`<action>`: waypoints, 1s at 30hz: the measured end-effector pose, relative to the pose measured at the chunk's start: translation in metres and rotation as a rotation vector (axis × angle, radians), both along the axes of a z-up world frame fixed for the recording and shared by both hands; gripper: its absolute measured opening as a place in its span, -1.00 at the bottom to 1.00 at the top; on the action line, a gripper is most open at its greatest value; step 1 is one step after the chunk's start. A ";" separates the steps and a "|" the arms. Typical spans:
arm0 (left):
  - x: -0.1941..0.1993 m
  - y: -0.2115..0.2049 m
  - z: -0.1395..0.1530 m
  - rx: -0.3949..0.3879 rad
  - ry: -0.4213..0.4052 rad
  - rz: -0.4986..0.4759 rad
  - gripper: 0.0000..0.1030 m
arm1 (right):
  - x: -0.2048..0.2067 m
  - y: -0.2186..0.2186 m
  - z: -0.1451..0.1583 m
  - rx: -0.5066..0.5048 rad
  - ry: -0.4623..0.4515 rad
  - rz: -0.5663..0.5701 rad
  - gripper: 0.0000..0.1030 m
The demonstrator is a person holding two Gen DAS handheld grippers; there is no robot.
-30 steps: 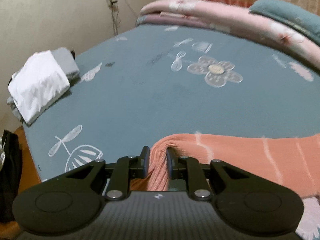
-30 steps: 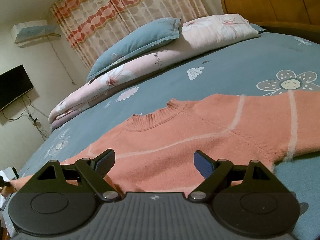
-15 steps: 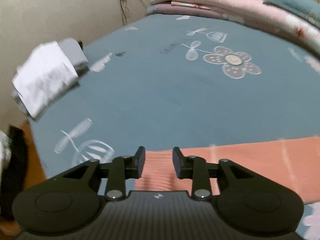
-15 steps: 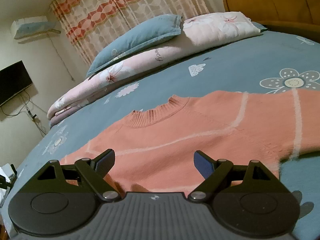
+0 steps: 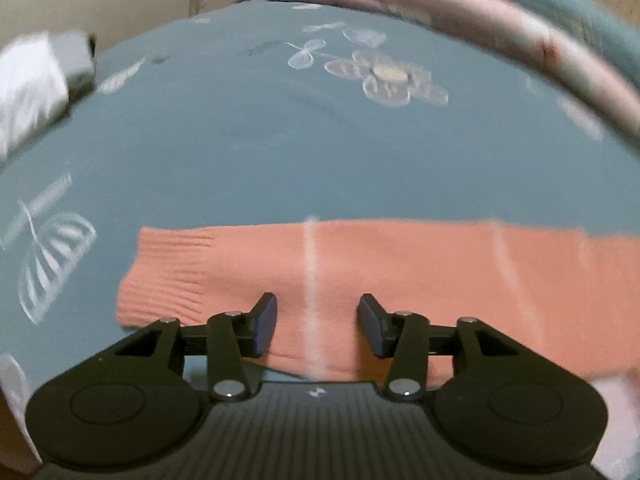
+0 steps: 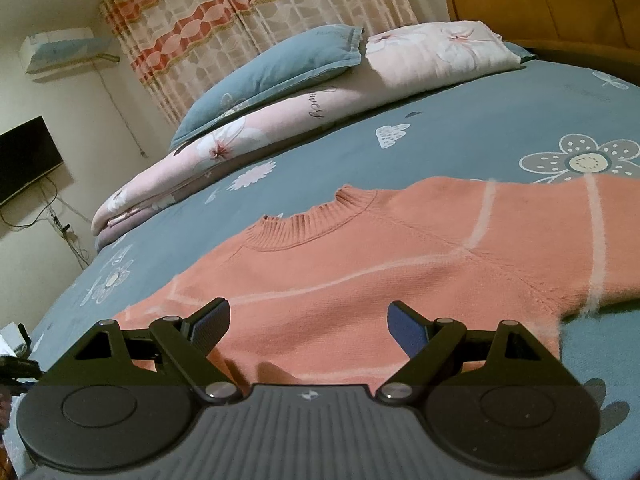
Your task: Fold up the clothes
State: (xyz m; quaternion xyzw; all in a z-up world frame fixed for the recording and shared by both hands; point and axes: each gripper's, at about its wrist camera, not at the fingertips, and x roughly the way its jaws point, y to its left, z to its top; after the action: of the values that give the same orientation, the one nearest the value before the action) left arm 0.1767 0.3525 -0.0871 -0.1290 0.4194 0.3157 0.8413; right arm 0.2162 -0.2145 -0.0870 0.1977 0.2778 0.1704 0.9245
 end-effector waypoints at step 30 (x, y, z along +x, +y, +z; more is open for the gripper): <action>0.059 -0.080 0.007 -0.031 0.025 -0.158 0.33 | -0.002 -0.010 0.005 0.045 -0.009 -0.003 0.75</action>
State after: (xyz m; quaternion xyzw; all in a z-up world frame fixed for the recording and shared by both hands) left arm 0.2356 0.2725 -0.0800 -0.1049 0.4435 0.2434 0.8562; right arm 0.2140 -0.2242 -0.0822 0.2179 0.2695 0.1762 0.9213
